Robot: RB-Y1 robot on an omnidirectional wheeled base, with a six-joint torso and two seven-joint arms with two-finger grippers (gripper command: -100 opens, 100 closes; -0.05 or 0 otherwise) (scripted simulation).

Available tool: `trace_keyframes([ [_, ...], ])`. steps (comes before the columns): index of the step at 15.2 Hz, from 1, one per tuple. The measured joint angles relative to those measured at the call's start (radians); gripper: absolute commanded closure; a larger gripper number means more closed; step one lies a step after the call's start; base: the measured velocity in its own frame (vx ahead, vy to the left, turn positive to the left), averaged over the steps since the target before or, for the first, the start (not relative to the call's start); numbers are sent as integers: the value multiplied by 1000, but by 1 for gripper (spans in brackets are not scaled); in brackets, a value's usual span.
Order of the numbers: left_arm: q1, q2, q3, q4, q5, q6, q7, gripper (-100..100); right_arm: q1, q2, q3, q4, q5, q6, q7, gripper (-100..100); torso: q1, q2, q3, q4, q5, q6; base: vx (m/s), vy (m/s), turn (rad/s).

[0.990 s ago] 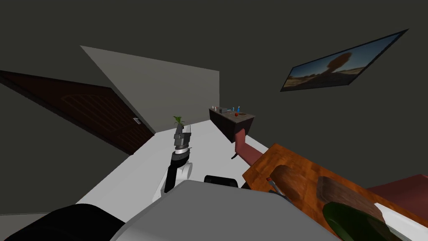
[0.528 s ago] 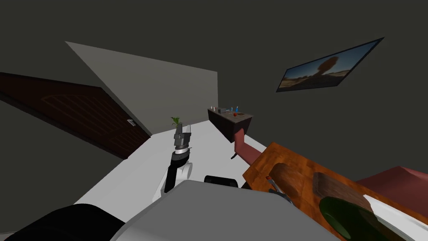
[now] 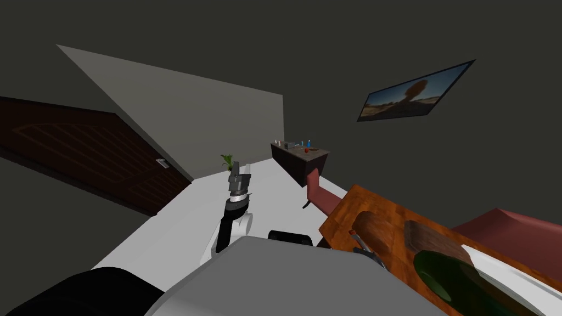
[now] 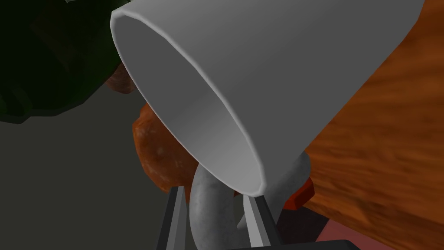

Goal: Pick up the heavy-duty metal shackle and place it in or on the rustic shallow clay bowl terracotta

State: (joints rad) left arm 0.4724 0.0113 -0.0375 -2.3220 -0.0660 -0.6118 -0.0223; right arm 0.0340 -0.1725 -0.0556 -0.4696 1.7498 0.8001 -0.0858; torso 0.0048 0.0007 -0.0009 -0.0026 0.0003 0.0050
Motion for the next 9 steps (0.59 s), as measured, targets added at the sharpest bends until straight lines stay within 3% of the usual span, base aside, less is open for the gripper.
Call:
trace_keyframes([
  [5,0,0,0,0,0,0,0,0,7,12,-91,-7,105,-41,6,100,0,0,0,-1,0,1,12,30,-58],
  [7,0,0,0,0,0,0,0,0,5,13,-102,-2,129,-44,2,100,-2,1,0,-1,0,0,-27,37,18],
  [9,0,0,0,0,0,0,0,0,-10,-6,-96,5,132,-63,-4,100,3,5,2,-1,0,0,-100,109,24],
])
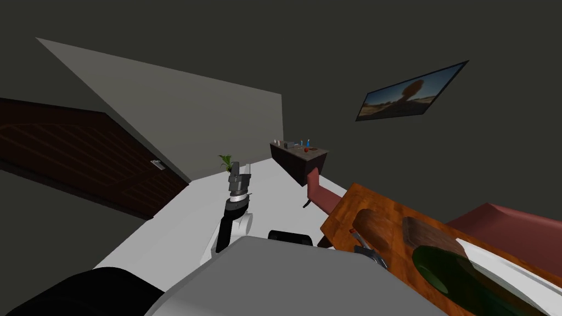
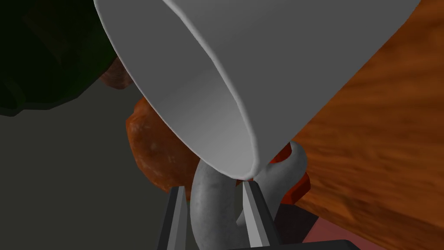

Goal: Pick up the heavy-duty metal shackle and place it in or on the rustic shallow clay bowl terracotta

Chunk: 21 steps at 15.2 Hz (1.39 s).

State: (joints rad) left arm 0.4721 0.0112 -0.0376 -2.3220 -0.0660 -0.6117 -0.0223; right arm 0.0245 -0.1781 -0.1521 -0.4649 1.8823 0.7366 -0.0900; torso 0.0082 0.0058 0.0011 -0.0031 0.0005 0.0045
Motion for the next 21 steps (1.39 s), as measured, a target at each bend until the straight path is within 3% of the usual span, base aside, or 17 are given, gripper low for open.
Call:
trace_keyframes([
  [2,0,0,0,0,0,0,0,0,9,-8,-5,-39,-5,-29,22,100,2,2,1,0,0,0,-103,106,10],
  [4,0,0,0,0,0,0,0,0,-20,-37,9,-3,9,-50,-2,100,2,3,2,0,1,0,-92,81,10],
  [7,0,0,0,0,0,0,0,0,-37,-66,16,-1,18,-84,-10,100,0,3,2,1,1,0,-82,60,7],
  [11,0,0,0,0,0,0,0,0,-32,-95,5,-49,11,-133,13,100,-2,1,1,1,0,0,-58,41,0],
  [14,0,0,0,0,0,0,0,0,-58,-142,17,-27,24,-169,-12,100,-1,4,3,1,0,0,-79,51,-4],
  [19,0,0,0,0,0,0,0,0,-68,-190,15,-37,25,-222,-18,100,-3,4,3,2,1,1,-71,31,-11],
  [21,0,0,0,0,0,0,0,0,-54,-205,-2,-73,13,-252,3,100,-3,4,3,2,1,2,-78,26,-32],
])
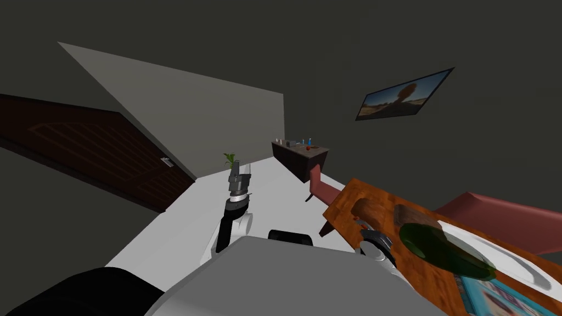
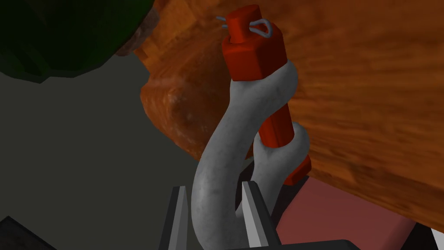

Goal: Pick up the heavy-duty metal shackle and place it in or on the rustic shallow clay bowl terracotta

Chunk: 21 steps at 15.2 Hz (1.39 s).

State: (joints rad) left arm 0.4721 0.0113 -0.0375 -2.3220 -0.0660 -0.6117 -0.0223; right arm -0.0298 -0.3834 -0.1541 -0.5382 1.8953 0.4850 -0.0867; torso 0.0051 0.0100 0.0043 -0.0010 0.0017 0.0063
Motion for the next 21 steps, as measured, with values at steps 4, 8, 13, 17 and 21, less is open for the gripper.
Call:
trace_keyframes([
  [4,0,0,0,0,0,0,0,0,12,-60,-24,-35,-15,-76,18,100,1,6,3,1,1,2,-138,33,-44],
  [8,0,0,0,0,0,0,0,0,4,-102,-21,-13,-12,-108,-7,100,1,3,2,1,2,2,-91,8,-39],
  [13,0,0,0,0,0,0,0,0,9,-161,-14,5,-9,-153,-41,100,1,2,1,1,2,2,-86,1,-41],
  [17,0,0,0,0,0,0,0,0,6,-241,-6,37,-8,-209,-92,100,0,10,5,2,3,5,-162,-7,-89],
  [21,0,0,0,0,0,0,0,0,27,-272,-21,30,-19,-239,-99,100,2,4,3,2,3,2,-76,-11,-32],
])
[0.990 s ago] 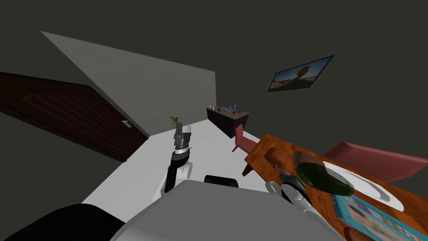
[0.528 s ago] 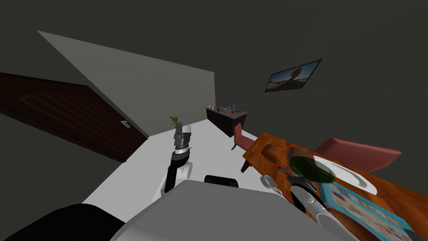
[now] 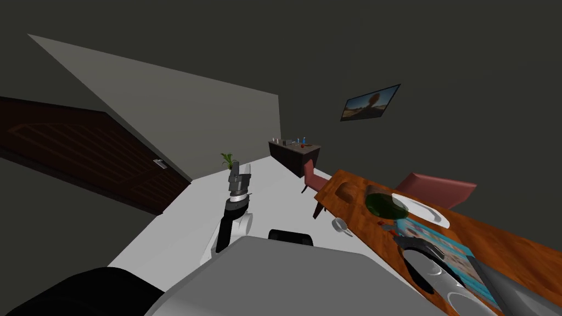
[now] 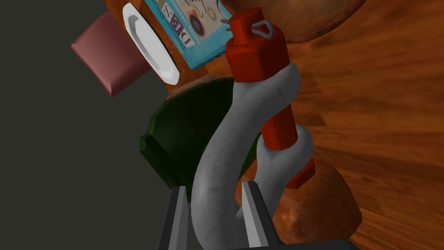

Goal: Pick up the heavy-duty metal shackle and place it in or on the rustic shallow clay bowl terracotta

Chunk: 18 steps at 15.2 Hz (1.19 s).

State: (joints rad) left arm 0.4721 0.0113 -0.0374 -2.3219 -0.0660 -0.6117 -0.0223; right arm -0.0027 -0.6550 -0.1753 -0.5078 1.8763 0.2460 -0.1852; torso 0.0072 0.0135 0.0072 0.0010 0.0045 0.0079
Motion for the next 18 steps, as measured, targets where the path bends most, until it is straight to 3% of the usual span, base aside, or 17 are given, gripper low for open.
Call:
trace_keyframes([
  [2,0,0,0,0,0,0,0,0,2,-30,13,11,4,-14,-31,100,0,-1,-1,0,1,1,-63,-14,-46],
  [4,0,0,0,0,0,0,0,0,12,-31,-9,-4,-7,-25,-10,100,1,-3,-1,0,0,0,-47,-11,-29],
  [6,0,0,0,0,0,0,0,0,3,-73,41,36,14,-27,-84,100,0,0,0,0,1,2,-90,-10,-63],
  [7,0,0,0,0,0,0,0,0,10,-75,28,24,4,-35,-85,100,1,0,0,0,1,1,-53,-15,-23],
  [8,0,0,0,0,0,0,0,0,20,-71,5,7,-8,-46,-65,100,1,-1,0,1,1,0,-25,-7,0],
  [13,0,0,0,0,0,0,0,0,28,-77,-29,-8,-20,-63,-14,100,2,-5,-3,0,2,-1,-8,-2,-10],
  [14,0,0,0,0,0,0,0,0,29,-81,-30,-8,-20,-66,-15,-100,3,-5,-2,0,2,-1,-9,-4,-7],
  [18,0,0,0,0,0,0,0,0,29,-81,-30,-7,-21,-66,-15,-100,3,-6,-3,-1,2,-1,0,0,0],
])
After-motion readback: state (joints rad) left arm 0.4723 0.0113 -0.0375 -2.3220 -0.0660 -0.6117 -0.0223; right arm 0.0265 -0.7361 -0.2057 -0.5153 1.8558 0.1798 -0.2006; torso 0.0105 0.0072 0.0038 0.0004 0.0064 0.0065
